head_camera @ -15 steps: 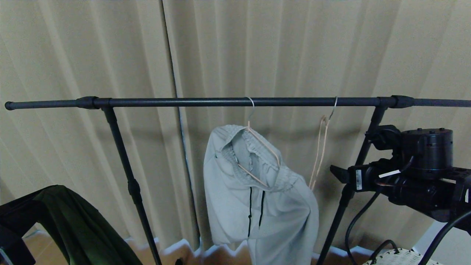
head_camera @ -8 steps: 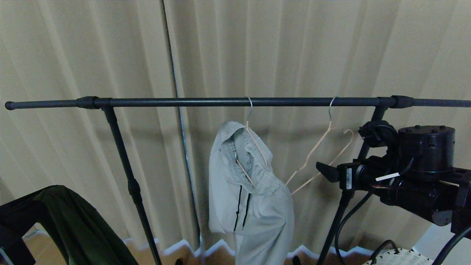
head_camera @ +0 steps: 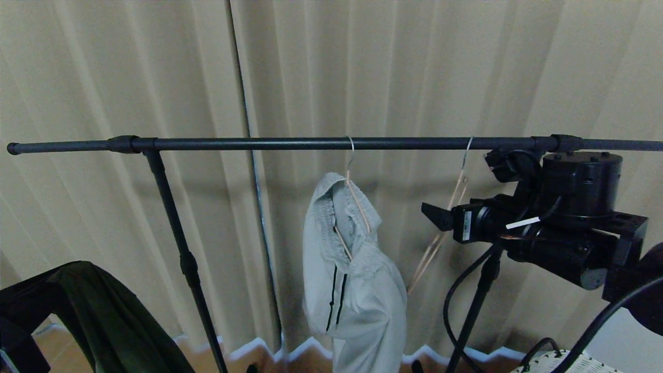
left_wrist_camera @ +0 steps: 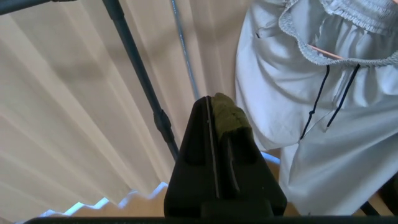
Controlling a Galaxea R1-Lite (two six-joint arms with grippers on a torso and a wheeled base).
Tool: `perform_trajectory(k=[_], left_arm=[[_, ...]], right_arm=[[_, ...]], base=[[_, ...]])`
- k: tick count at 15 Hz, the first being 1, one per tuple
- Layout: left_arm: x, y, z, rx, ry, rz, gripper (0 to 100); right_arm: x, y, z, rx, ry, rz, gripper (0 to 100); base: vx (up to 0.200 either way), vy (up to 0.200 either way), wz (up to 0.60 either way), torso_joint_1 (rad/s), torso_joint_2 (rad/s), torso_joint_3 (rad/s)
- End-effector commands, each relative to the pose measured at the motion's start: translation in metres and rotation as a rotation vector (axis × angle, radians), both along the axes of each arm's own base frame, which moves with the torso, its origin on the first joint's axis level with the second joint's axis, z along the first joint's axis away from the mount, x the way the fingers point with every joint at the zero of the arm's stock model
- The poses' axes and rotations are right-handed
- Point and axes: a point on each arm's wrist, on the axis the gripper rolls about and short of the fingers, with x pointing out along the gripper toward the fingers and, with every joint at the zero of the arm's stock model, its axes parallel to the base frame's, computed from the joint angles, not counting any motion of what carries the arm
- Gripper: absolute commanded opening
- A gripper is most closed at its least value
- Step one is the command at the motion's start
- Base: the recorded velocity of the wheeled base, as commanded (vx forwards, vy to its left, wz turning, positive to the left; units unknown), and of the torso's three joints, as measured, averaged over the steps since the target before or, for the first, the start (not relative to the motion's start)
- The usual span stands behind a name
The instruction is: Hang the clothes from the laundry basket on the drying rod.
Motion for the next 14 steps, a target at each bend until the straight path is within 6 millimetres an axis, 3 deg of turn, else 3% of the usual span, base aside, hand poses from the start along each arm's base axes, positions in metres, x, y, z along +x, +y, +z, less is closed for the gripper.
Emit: perform_trajectory(k=[1,5,10,14], left_arm=[[0.000,0.000,0.000,0.000,-0.002,-0.002,0],[0.000,0.000,0.001,0.000,-0.003,-0.002,0],[0.000,0.000,0.000,0.000,0.000,-0.003,0],[-0.001,0.000,0.000,0.000,-0.002,0.000,0]], right_arm=[[0.019,0.011,-0.014,-0.020,0.035,0.002,100],[0.027,0.012,-0.029,-0.056,0.079,-0.039,100],[0.001,-0.007,-0.030,-0.086,0.105,-0.086,100],[0.012,-0.024,-0.031,-0.083,0.111,-0.147,100]], base=[[0.000,0.000,0.00,0.000,0.00,0.000],[0.000,0.000,0.00,0.000,0.00,0.000],[0.000,0.000,0.00,0.000,0.00,0.000],[0.000,0.000,0.00,0.000,0.00,0.000]])
